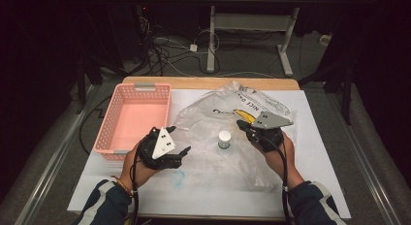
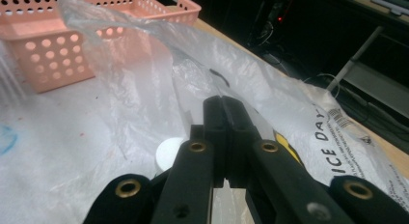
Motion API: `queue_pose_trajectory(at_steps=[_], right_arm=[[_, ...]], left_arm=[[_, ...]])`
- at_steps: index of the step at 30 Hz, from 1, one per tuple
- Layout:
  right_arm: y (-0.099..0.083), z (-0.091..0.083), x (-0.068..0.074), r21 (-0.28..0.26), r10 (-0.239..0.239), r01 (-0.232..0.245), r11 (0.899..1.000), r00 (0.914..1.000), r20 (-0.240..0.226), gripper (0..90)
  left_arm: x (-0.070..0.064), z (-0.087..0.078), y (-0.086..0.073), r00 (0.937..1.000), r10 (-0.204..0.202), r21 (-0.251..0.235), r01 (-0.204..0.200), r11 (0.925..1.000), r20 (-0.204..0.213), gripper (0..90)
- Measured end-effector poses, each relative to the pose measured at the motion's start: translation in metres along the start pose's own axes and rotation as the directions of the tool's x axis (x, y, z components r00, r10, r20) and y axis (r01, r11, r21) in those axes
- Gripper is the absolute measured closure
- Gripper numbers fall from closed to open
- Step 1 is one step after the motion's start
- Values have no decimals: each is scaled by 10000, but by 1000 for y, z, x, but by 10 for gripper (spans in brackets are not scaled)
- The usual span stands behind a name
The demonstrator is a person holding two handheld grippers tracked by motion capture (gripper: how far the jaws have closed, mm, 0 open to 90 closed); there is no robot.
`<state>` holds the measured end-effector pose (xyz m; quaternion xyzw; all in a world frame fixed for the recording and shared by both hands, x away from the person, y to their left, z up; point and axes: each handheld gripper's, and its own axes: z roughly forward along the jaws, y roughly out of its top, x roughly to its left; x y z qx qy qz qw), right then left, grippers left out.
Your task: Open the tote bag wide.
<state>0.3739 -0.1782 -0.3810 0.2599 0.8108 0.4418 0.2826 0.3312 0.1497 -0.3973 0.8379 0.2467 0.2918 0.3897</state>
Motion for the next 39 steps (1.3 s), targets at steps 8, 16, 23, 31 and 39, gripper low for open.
queue_pose_trajectory(at_steps=[8, 16, 23, 31, 39], right_arm=[[-5, -6, -1, 188, 8, -2, 9998, 9994, -355, 900], [-10, -8, -4, 309, -54, 64, 9995, 9995, -321, 900], [-16, 0, -4, 598, -244, 255, 9979, 9995, -187, 900], [-16, -1, -2, 517, -231, 247, 9984, 9993, -311, 774], [-8, -22, 0, -281, -4, -3, 9996, 9996, -267, 555]], left_arm=[[22, 17, -3, 9975, -692, 902, 700, 9935, -110, 212], [18, 31, 4, 9977, -549, 1005, 506, 9936, 404, 508], [18, 34, 5, 9940, -508, 844, 426, 9955, 964, 816], [18, 35, 0, 9930, -612, 889, 522, 9947, 1012, 860], [20, 32, -2, 9932, -768, 820, 697, 9942, 878, 861]])
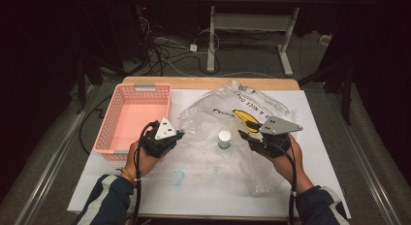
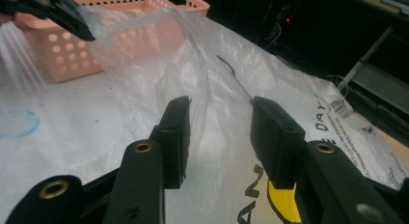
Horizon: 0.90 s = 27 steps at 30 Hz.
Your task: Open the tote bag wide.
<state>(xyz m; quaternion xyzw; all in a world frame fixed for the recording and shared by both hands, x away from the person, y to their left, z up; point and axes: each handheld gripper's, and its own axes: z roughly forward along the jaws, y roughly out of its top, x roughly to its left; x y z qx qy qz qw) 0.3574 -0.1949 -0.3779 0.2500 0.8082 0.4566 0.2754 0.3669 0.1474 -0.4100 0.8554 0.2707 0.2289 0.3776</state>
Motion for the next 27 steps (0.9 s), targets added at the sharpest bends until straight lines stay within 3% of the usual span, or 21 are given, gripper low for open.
queue_pose_trajectory(at_steps=[3, 6, 10, 14, 18, 20, 23, 27], right_arm=[[1, -11, 2, -256, -28, 30, 9997, 10000, 44, 487], [0, -25, 6, -420, -72, 63, 9991, 9997, -218, 437], [-9, -44, 15, -269, -215, 203, 9994, 9987, -458, 387], [-26, -59, 28, 42, -271, 277, 9996, 9944, -1020, 335], [-42, -71, 40, 187, -388, 423, 9989, 9870, -1561, 247], [-53, -76, 41, 322, 99, -39, 9995, 9823, -1872, 222], [-66, -80, 45, 654, 264, -120, 9978, 9741, -2244, 172], [-79, -78, 57, 1232, -218, 570, 9907, 9627, -2697, 160]], left_arm=[[0, 0, -2, 10000, -50, 8, 50, 10000, -33, 861], [0, -1, -3, 10000, -78, 35, 78, 10000, -39, 861], [0, 0, -4, 10000, -60, 89, 61, 9999, -42, 861], [-2, 2, -4, 10000, 31, 170, -30, 9999, -62, 860], [-3, 3, -3, 10000, 44, 202, -43, 9998, -48, 860], [-4, 5, -3, 9999, 99, 242, -97, 9997, -47, 860], [-6, 6, -4, 9999, 171, 295, -170, 9994, -23, 860], [-8, 8, -4, 9999, 170, 366, -171, 9992, 31, 860]])
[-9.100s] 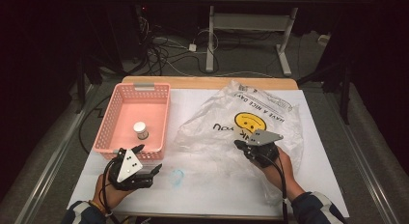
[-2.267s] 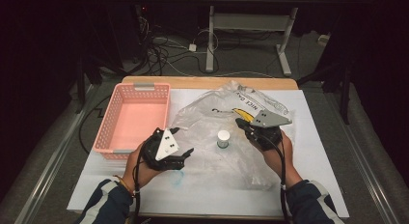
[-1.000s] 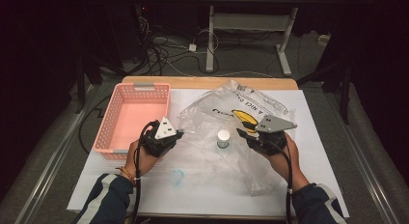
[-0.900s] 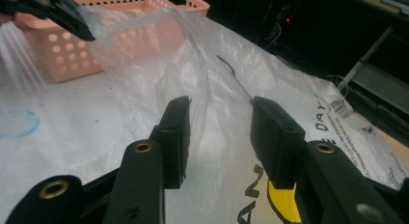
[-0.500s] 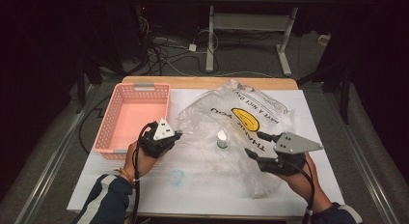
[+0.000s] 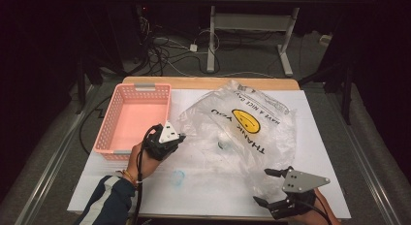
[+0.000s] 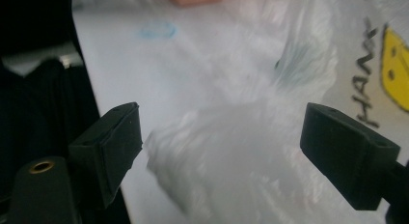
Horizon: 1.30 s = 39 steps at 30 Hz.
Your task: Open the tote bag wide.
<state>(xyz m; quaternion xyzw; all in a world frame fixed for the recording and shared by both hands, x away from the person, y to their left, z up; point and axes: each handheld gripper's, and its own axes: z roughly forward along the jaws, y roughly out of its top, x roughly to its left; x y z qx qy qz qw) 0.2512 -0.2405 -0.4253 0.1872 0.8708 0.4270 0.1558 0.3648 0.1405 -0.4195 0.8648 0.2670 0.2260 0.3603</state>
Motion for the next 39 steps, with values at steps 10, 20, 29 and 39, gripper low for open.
queue_pose_trajectory(at_steps=[10, 20, 29, 39], right_arm=[[-19, 23, -14, 1080, -420, 363, 9935, 9978, 511, 690], [1, 7, -11, -276, -650, 680, 9973, 9930, 991, 874], [14, -4, -21, -1082, -474, 656, 9920, 9854, 1634, 882], [15, -2, -31, -1099, -291, 488, 9927, 9843, 1739, 883]], left_arm=[[0, 0, 0, 10000, 25, 34, -25, 10000, 49, 860], [6, -12, -2, 9999, -77, -242, 73, 9997, -150, 860], [13, -24, -3, 9992, -97, -545, 76, 9985, -382, 860], [13, -26, -4, 9995, -124, -653, 105, 9978, -297, 860]])
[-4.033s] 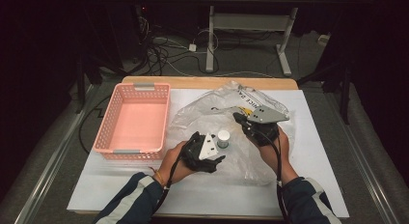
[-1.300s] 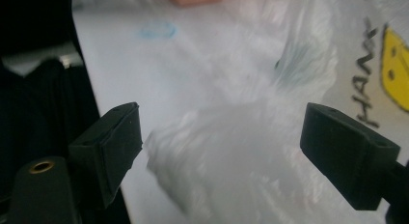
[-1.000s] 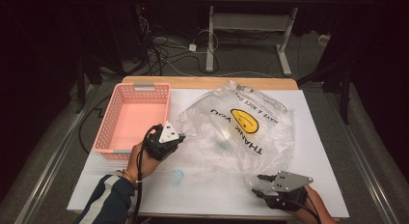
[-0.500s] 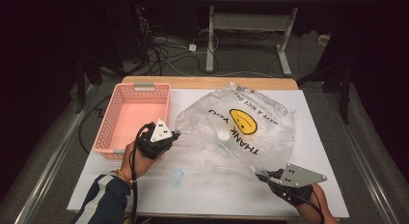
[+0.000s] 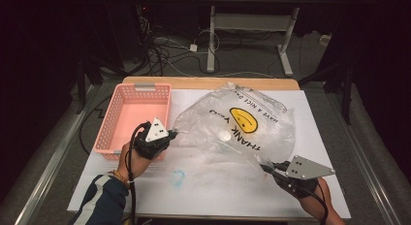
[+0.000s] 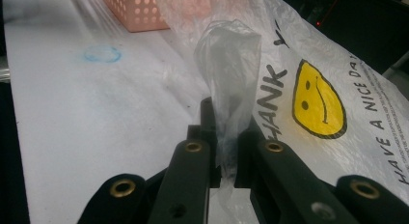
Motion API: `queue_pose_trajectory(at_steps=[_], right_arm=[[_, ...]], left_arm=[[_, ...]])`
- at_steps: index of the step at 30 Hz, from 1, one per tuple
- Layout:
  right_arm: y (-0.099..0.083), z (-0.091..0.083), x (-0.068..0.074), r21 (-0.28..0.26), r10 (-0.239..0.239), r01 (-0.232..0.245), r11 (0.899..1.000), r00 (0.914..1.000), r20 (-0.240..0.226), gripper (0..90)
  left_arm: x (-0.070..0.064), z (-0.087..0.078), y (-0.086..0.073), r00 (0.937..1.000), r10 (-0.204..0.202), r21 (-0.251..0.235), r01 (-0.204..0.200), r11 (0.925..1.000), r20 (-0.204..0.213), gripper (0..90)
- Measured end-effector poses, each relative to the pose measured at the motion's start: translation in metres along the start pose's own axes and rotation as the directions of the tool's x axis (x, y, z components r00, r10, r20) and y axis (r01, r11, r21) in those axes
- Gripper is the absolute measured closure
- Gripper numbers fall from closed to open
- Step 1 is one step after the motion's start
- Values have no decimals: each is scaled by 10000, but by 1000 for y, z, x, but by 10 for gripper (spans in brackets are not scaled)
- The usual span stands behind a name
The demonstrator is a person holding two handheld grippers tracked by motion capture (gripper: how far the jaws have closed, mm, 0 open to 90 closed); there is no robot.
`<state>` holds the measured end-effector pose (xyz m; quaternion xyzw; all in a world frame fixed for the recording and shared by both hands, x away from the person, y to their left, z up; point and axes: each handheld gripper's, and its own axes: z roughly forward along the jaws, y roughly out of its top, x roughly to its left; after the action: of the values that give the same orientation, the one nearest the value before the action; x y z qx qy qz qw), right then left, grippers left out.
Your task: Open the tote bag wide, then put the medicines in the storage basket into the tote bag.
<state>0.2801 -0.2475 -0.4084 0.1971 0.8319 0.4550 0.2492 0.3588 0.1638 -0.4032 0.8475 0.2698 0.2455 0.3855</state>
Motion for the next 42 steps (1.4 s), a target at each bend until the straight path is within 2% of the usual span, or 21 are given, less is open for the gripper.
queue_pose_trajectory(at_steps=[9, 21, 26, 35, 39, 42], right_arm=[[0, 3, -5, -48, 127, -126, 9999, 9998, 170, 884], [6, -3, -15, -544, 279, -252, 9982, 9984, 492, 885], [9, -8, -15, -696, 277, -239, 9973, 9981, 548, 886], [14, -12, -10, -889, 238, -217, 9958, 9995, 221, 887], [18, -18, -4, -1012, 140, -126, 9948, 9998, 135, 887], [23, -20, -3, -1117, 61, -44, 9937, 9999, 146, 887]], left_arm=[[4, -3, -2, 10000, -84, -167, 84, 9998, 8, 860], [9, -14, -1, 9994, -297, -393, 289, 9988, -189, 860], [8, -28, -5, 9995, -207, -359, 199, 9992, -220, 860], [0, -54, -15, 9996, 10, -260, -17, 9997, -275, 860], [-1, -67, -15, 9997, 29, -426, -39, 9991, -233, 859], [-1, -71, -13, 9999, 27, -506, -35, 9987, -154, 859]])
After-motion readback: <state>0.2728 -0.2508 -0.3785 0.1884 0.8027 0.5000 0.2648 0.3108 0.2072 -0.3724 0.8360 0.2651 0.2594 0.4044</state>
